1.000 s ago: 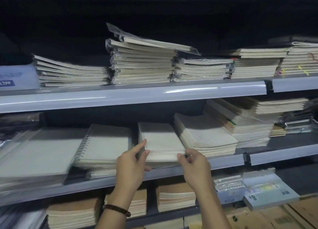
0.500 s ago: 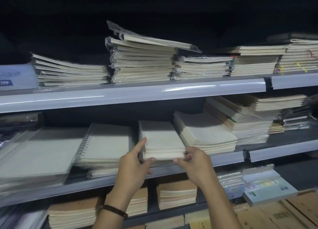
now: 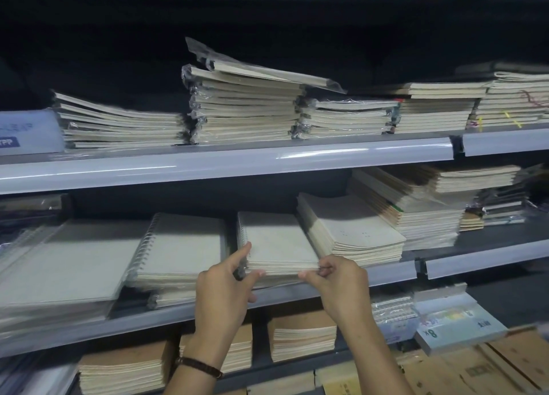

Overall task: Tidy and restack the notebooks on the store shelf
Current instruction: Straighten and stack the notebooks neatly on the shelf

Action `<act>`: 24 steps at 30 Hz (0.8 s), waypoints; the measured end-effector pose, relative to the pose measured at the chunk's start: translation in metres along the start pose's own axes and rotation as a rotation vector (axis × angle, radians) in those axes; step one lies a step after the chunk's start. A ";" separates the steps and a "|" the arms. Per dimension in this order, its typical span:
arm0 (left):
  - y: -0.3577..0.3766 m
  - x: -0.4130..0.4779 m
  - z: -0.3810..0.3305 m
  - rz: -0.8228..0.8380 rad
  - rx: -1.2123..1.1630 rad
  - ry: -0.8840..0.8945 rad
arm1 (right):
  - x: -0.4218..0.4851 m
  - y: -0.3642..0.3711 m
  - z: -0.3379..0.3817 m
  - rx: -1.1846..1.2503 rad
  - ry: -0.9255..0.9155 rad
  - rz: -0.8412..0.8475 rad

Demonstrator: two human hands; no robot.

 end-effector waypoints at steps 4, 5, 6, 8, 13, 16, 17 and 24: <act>-0.002 -0.001 0.001 -0.019 0.035 0.063 | 0.000 -0.006 -0.008 0.030 0.004 0.038; -0.002 0.000 0.003 -0.014 0.054 0.063 | 0.000 -0.006 -0.010 0.048 0.016 0.048; -0.002 0.002 0.005 0.000 0.081 0.047 | 0.000 -0.006 -0.012 0.065 0.031 0.060; -0.002 0.003 0.007 0.053 0.112 0.005 | 0.001 -0.005 -0.012 0.098 0.058 0.084; -0.001 0.007 0.002 0.060 0.128 0.013 | 0.006 -0.003 0.000 0.122 0.057 0.052; 0.001 0.016 -0.001 0.034 0.159 0.038 | 0.013 -0.001 0.010 0.056 0.014 0.010; 0.002 0.018 -0.002 0.026 0.170 0.031 | 0.015 0.000 0.013 0.022 0.000 0.004; 0.008 0.022 -0.002 0.074 0.238 -0.026 | 0.019 0.011 0.005 -0.057 0.034 0.028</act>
Point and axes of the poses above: each hand's wrist, its own x-axis towards the middle knuckle, its own y-axis out of the palm, z = x × y, the point moved 2 cm from there along x, towards the middle knuckle, and after that the axes turned 8 degrees about -y, right-handed, at the moved point
